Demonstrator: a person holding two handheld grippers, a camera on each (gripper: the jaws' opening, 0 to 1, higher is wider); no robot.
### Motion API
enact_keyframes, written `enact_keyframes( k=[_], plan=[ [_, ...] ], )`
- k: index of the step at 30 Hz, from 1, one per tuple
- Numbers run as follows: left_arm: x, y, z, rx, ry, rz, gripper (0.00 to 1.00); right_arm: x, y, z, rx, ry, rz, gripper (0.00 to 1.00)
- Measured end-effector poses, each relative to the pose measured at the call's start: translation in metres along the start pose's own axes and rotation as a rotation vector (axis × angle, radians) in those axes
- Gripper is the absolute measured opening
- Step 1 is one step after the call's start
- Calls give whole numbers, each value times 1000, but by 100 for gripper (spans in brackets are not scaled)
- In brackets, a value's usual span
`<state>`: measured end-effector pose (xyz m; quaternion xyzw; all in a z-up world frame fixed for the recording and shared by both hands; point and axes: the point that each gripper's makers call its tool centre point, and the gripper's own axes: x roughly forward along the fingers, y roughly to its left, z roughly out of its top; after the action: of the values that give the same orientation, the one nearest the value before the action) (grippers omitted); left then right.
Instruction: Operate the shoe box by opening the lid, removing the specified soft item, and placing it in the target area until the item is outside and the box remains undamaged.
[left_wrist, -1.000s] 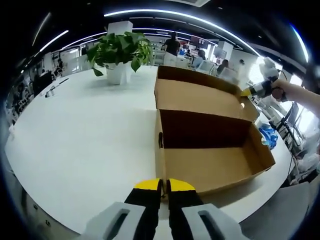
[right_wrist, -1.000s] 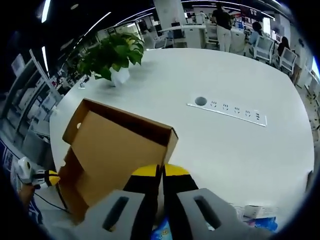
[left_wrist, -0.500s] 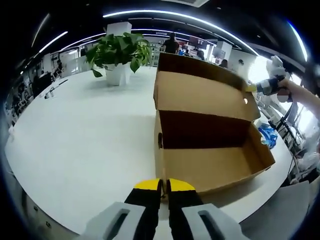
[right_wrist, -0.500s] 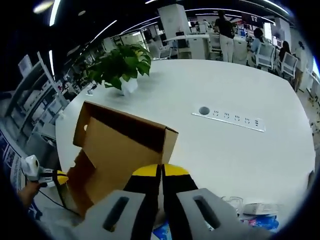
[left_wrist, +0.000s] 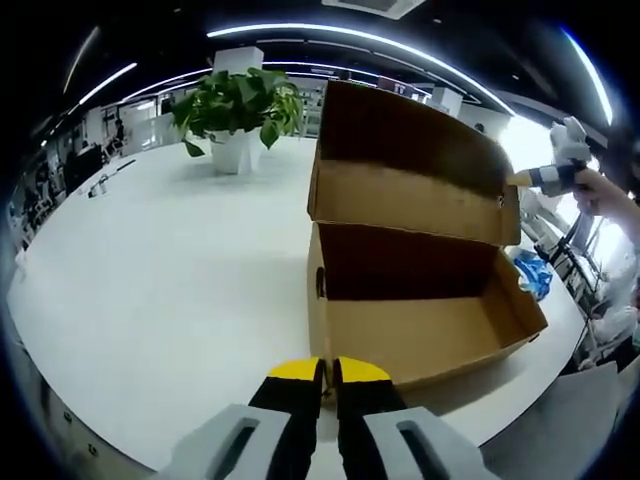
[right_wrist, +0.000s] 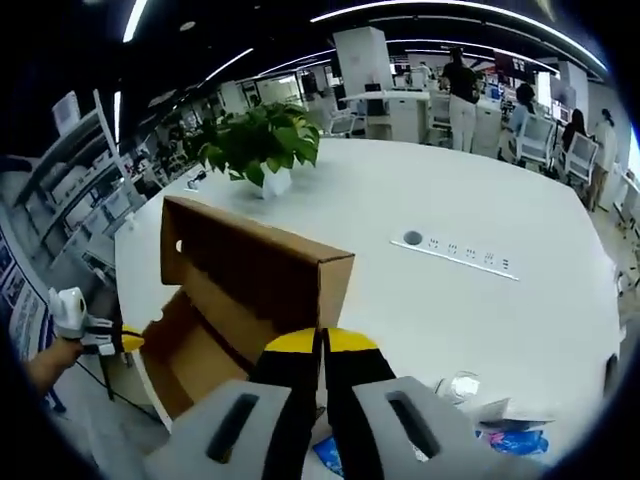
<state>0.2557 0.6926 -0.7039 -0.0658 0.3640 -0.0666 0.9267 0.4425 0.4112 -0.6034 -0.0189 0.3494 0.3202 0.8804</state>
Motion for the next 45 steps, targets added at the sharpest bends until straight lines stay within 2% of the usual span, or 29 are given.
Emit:
enact_keyframes(
  k=[19, 26, 30, 36, 41, 45],
  plan=[
    [0, 0, 1, -6, -30, -20, 4, -32, 30, -22, -72, -39, -18, 1],
    [0, 0, 1, 16, -31, -17, 5, -43, 40, -38, -46, -60, -8, 2],
    [0, 0, 1, 13, -40, -21, 5, -47, 47, -48, -71, -80, -22, 2],
    [-2, 0, 1, 6, -49, -23, 6, -52, 53, -53, -69, -116, -39, 2],
    [-6, -2, 2, 13, -50, -36, 15, -54, 59, -59, -47, -137, -29, 3],
    [-11, -5, 10, 33, -71, -40, 17, -55, 62, -62, -70, -144, -42, 3]
  ],
)
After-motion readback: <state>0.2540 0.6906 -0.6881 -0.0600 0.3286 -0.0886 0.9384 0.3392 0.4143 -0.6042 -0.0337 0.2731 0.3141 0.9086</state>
